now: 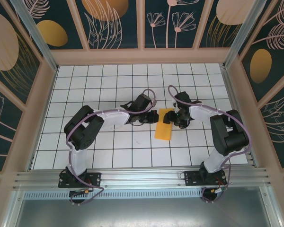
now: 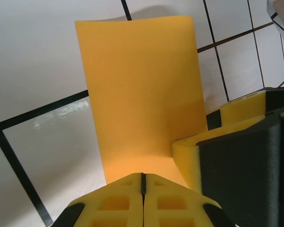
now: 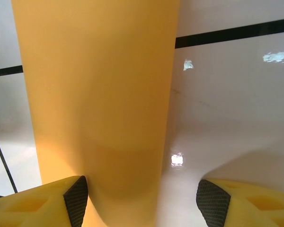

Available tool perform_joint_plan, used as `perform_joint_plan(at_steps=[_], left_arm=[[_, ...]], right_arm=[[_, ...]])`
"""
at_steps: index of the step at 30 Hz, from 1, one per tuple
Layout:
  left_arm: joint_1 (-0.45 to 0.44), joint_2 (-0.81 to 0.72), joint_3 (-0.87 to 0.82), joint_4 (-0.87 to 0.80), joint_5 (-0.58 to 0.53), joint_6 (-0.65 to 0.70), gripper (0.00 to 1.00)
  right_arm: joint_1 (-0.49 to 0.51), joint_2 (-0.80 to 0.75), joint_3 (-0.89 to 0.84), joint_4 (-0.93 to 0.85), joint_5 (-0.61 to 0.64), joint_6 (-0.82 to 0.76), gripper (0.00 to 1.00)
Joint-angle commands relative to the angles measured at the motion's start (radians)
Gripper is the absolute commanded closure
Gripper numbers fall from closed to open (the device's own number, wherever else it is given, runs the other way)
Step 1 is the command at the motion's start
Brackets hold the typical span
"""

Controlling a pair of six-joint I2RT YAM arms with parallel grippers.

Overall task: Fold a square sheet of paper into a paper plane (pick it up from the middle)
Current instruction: Hold the square sheet of paper at the center of the table.

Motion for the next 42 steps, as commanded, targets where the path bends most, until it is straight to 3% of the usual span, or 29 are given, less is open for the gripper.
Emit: perform_joint_plan(at_steps=[1, 16, 29, 38, 39, 42], left_arm=[[-0.009, 0.028, 0.039, -0.025, 0.012, -0.007, 0.93], [-0.017, 0.111, 0.089, -0.044, 0.030, -0.003, 0.94], [-0.038, 0.173, 0.114, -0.152, -0.050, 0.035, 0.98], [-0.038, 0.161, 0.101, -0.164, -0.076, 0.046, 0.99], [-0.038, 0.162, 0.101, -0.165, -0.077, 0.045, 0.99], [-0.037, 0.159, 0.104, -0.163, -0.078, 0.046, 0.99]], right_arm=[[0.009, 0.097, -0.040, 0.069, 0.063, 0.000, 0.30], [0.009, 0.099, -0.045, 0.068, 0.071, 0.008, 0.31], [0.009, 0.081, -0.027, 0.057, 0.075, 0.015, 0.28], [-0.032, -0.139, -0.050, 0.090, 0.060, 0.057, 0.23], [-0.043, -0.172, -0.064, 0.106, 0.041, 0.069, 0.25], [-0.065, -0.250, -0.115, 0.178, -0.081, 0.097, 0.46]])
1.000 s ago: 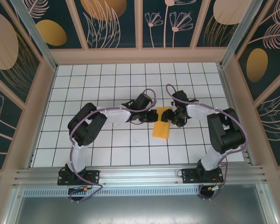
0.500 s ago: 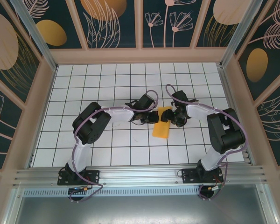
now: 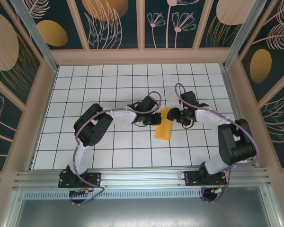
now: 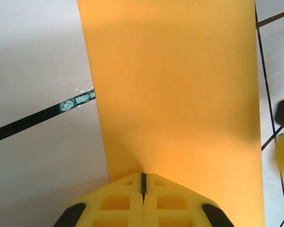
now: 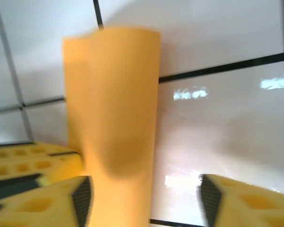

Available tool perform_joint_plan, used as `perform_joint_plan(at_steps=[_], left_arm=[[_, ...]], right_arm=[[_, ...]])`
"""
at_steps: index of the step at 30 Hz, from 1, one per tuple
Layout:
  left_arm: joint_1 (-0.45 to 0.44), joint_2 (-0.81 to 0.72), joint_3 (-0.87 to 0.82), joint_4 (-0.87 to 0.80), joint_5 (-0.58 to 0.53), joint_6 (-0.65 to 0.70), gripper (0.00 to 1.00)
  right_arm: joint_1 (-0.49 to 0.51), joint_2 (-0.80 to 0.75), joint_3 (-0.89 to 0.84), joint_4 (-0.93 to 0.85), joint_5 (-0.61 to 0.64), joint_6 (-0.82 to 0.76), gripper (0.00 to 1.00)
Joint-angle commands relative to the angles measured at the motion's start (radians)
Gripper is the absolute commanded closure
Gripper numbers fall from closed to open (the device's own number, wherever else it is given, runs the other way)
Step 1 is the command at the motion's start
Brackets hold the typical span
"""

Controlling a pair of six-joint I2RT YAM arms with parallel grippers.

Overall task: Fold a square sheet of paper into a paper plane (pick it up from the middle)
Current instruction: Hold the square sheet of paper at the center of the table, then fold the square sheet of paper in half at the center of the table.

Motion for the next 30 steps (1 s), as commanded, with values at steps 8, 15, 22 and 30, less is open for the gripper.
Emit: perform_joint_plan(at_steps=[8, 15, 22, 30], left_arm=[[-0.008, 0.034, -0.011, -0.082, -0.045, 0.020, 0.99], [-0.009, 0.032, -0.011, -0.082, -0.042, 0.020, 0.99], [-0.008, 0.034, -0.014, -0.084, -0.042, 0.020, 1.00], [-0.008, 0.040, -0.019, -0.085, -0.039, 0.023, 1.00]], right_arm=[[-0.018, -0.069, -0.126, 0.258, -0.258, 0.102, 0.85], [-0.038, 0.013, -0.191, 0.345, -0.297, 0.100, 0.85], [-0.077, 0.051, -0.257, 0.379, -0.298, 0.082, 0.84], [-0.094, 0.086, -0.309, 0.387, -0.272, 0.079, 0.83]])
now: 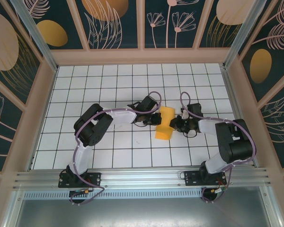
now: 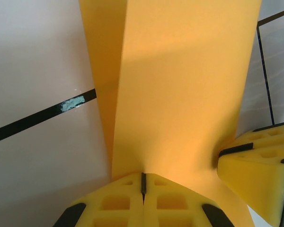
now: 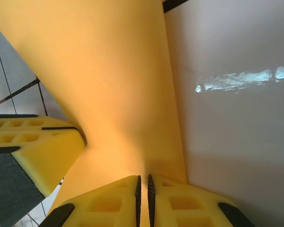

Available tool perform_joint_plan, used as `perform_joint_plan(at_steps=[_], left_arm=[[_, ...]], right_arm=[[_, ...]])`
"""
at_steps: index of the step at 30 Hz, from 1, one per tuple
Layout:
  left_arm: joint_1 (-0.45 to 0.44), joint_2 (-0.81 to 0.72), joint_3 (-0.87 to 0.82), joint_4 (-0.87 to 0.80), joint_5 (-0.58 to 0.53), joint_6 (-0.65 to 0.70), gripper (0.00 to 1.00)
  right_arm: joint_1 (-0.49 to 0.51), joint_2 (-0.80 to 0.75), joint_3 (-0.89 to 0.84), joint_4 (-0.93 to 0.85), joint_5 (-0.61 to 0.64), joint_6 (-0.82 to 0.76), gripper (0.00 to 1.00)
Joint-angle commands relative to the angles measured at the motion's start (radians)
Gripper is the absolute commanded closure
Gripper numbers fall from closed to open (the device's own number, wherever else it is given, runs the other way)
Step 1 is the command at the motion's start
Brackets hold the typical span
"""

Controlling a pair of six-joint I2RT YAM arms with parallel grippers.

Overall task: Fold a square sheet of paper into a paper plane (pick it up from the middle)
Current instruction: Fold the square sheet of paper in half at the center of the table.

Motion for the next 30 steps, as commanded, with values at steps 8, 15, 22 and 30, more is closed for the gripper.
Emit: perform_joint_plan(at_steps=[8, 15, 22, 30], left_arm=[[-0.008, 0.041, -0.016, -0.088, -0.036, 0.022, 1.00], [-0.008, 0.042, -0.013, -0.087, -0.033, 0.023, 1.00], [-0.008, 0.041, -0.016, -0.088, -0.034, 0.024, 1.00], [-0.008, 0.036, -0.017, -0.089, -0.036, 0.028, 1.00]], right_arm=[[-0.003, -0.140, -0.020, -0.040, -0.067, -0.015, 0.82], [0.037, -0.140, -0.059, 0.001, -0.144, 0.010, 0.82], [0.038, -0.045, -0.118, 0.035, -0.087, 0.020, 0.83], [0.041, -0.162, -0.107, -0.013, -0.102, 0.027, 0.82]])
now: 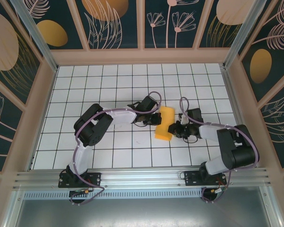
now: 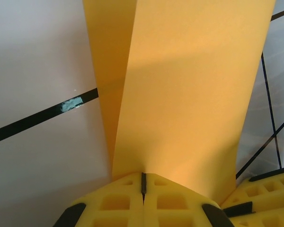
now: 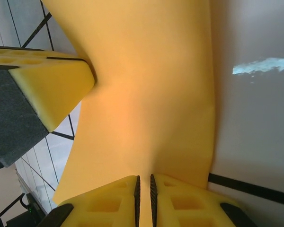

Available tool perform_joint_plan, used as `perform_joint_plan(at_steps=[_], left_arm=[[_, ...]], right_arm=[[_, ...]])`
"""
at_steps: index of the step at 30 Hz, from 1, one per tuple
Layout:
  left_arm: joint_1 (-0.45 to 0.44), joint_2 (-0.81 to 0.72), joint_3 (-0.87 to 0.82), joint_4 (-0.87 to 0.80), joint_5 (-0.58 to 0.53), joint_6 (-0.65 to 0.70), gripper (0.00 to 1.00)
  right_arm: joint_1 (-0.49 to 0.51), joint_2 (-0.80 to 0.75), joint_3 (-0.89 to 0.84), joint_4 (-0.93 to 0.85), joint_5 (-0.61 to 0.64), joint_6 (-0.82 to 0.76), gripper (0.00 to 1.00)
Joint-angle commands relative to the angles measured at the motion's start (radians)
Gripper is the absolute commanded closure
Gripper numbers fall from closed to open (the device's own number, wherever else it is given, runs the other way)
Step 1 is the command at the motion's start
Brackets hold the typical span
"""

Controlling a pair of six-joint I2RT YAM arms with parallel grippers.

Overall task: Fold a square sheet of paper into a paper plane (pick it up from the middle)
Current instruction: Fold the square sheet of paper in half at the center of the table.

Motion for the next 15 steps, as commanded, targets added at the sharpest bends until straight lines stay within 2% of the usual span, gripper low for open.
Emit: perform_joint_plan(at_steps=[1, 5, 15], left_arm=[[-0.008, 0.036, -0.017, -0.089, -0.036, 0.026, 1.00], [-0.008, 0.035, -0.015, -0.089, -0.034, 0.025, 1.00], [-0.008, 0.034, -0.016, -0.088, -0.030, 0.025, 1.00]], right_arm=[[0.010, -0.091, -0.012, -0.018, -0.015, 0.022, 0.82], [0.049, -0.115, -0.033, 0.005, -0.042, 0.044, 0.83], [0.071, -0.055, -0.122, 0.046, 0.027, 0.062, 0.83]])
